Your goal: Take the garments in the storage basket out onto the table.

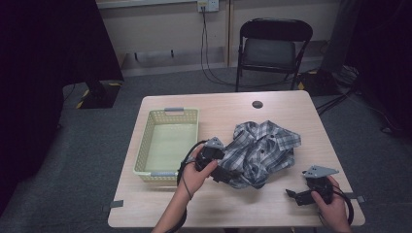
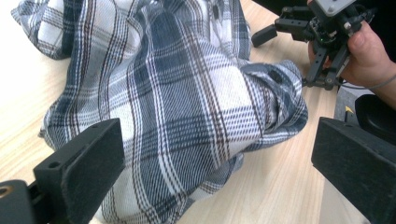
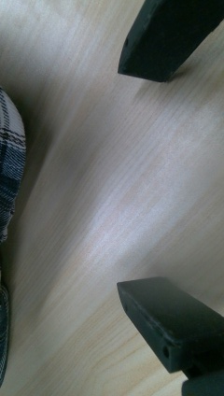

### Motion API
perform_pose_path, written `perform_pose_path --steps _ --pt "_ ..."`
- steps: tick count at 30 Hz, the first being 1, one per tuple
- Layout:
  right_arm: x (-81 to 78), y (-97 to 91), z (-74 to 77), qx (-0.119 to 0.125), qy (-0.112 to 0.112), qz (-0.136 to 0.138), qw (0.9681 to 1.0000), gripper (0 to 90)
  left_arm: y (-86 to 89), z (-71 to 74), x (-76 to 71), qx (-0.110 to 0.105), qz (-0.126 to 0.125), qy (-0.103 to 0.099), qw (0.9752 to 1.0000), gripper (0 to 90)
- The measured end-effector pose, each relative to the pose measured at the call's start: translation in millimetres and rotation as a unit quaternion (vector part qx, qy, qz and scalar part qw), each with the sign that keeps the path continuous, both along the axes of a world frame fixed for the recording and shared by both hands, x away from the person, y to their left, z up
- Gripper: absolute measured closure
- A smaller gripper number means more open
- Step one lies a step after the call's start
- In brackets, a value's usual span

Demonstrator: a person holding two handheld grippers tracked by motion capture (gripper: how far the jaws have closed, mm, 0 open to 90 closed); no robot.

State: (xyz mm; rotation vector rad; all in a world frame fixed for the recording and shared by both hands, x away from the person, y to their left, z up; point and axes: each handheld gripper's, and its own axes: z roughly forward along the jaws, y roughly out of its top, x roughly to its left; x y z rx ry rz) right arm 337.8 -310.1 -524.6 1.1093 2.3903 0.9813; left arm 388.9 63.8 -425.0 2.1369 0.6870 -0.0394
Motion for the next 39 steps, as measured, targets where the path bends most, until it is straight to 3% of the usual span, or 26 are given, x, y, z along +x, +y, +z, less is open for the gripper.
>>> perform_pose_path --steps 25,39 --pt "0.0 0.0 0.0 0.0 0.0 0.0 1.0 0.0 19.8 -22.5 -12.2 0.0 0.009 0.013 0.9999 2.2" --pt "0.0 0.0 0.0 0.0 0.0 0.0 1.0 0.0 32.2 -33.0 -20.5 0.013 0.007 0.017 0.9997 2.3"
